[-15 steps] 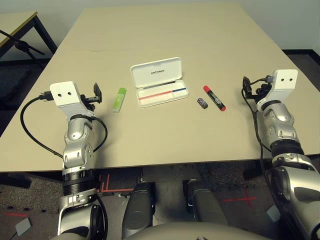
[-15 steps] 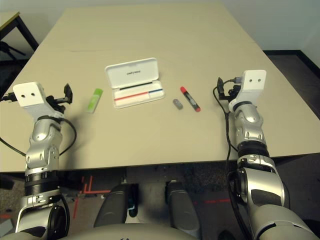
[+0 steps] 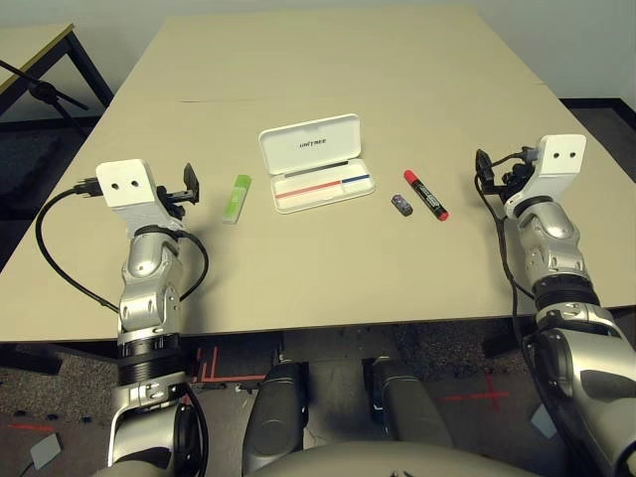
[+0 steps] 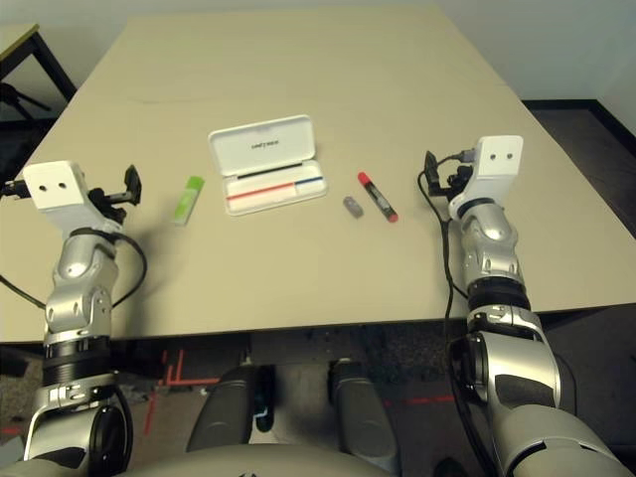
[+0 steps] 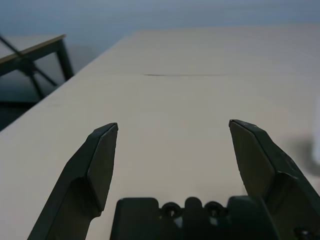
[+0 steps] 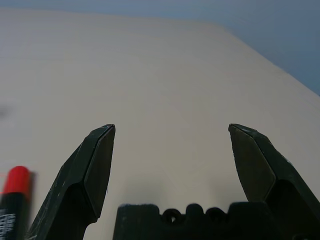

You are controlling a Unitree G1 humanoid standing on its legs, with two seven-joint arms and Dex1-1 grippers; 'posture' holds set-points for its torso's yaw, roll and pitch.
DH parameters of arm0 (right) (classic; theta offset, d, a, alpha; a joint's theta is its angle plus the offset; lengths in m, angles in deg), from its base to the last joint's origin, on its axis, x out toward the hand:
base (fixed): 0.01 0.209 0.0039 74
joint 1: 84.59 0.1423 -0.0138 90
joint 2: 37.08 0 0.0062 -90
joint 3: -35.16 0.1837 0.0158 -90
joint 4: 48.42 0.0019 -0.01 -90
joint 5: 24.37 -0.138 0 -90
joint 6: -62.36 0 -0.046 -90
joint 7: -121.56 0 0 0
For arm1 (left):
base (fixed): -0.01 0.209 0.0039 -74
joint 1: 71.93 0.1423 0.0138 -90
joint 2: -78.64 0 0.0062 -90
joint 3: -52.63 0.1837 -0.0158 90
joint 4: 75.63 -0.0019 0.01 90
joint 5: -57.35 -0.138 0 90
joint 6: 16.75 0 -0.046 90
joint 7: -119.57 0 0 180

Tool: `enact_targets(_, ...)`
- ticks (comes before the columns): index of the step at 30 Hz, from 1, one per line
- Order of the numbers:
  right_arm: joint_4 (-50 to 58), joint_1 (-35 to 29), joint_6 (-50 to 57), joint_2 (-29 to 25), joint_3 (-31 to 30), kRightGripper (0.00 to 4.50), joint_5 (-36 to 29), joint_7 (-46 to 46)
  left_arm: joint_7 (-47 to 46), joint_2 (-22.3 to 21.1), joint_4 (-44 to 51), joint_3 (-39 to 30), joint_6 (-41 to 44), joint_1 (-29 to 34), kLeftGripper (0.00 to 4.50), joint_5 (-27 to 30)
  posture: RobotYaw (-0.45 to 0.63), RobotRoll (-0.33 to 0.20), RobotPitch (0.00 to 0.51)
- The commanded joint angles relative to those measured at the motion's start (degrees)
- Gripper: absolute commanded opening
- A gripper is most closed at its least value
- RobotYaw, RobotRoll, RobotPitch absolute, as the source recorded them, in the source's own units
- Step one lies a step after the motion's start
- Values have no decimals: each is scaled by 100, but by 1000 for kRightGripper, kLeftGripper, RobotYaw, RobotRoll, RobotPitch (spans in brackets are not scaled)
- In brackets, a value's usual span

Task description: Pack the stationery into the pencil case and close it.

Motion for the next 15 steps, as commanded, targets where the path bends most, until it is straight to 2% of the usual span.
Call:
enact_targets(1, 332, -168, 192, -57, -101, 4500, -138, 471, 1015, -315, -112, 380, -42, -114, 4471, 230, 21, 0, 76)
enact_targets(6, 833, -408, 561, -302, -276, 4500, -262, 1373, 2247, -671, -245, 822, 187, -266, 4471, 484, -3, 0, 90)
enact_targets(15, 1775, -855, 1146, -1212, -1179, 4500, -518, 4435, 4202, -1213, -559, 2178, 202, -606, 4471, 194, -5, 0, 100)
